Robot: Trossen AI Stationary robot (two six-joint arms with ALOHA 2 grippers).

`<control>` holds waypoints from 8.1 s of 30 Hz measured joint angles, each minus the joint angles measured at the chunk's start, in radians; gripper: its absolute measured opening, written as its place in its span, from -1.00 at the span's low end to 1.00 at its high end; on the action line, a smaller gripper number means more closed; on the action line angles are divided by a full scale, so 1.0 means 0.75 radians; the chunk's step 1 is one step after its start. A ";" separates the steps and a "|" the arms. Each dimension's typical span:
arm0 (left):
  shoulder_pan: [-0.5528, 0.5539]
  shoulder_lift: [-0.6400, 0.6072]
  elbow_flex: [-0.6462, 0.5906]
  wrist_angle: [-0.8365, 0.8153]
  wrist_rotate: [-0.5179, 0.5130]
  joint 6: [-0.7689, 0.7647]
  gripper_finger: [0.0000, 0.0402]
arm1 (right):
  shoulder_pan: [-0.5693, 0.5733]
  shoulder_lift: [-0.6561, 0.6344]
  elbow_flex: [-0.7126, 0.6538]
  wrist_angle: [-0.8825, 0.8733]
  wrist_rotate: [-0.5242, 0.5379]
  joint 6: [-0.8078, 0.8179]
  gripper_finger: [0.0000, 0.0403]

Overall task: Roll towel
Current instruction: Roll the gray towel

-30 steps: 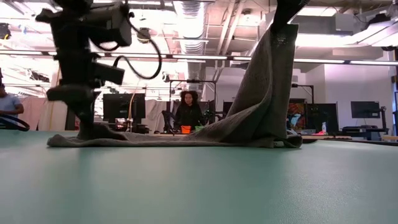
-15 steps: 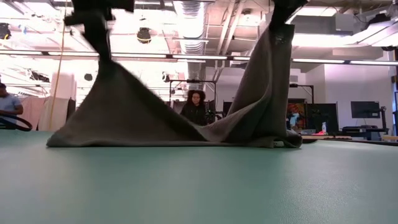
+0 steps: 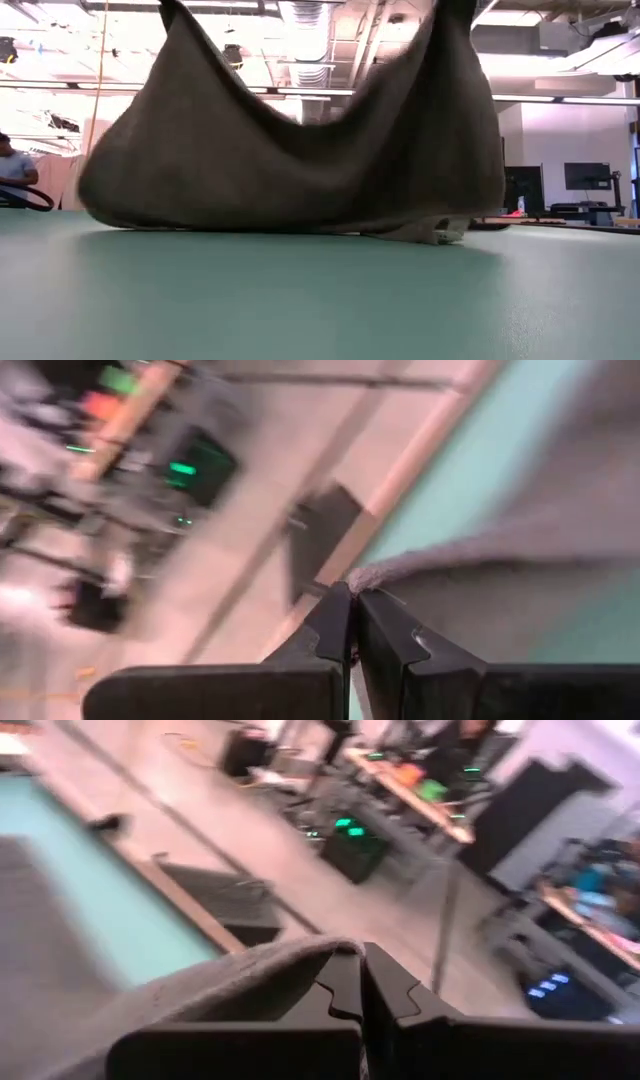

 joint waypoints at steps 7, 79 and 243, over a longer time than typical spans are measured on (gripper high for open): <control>0.292 -0.139 0.000 0.100 -0.419 0.194 -1.00 | -0.329 -0.198 -0.001 0.023 0.162 -0.153 -0.95; -0.674 -0.044 0.027 0.004 -0.305 -0.522 -1.00 | 0.481 0.122 0.144 0.001 0.150 0.308 -0.96; 0.394 -0.329 -1.199 1.219 1.203 0.770 -0.24 | -0.400 0.030 -0.897 0.691 -1.173 -0.681 -0.07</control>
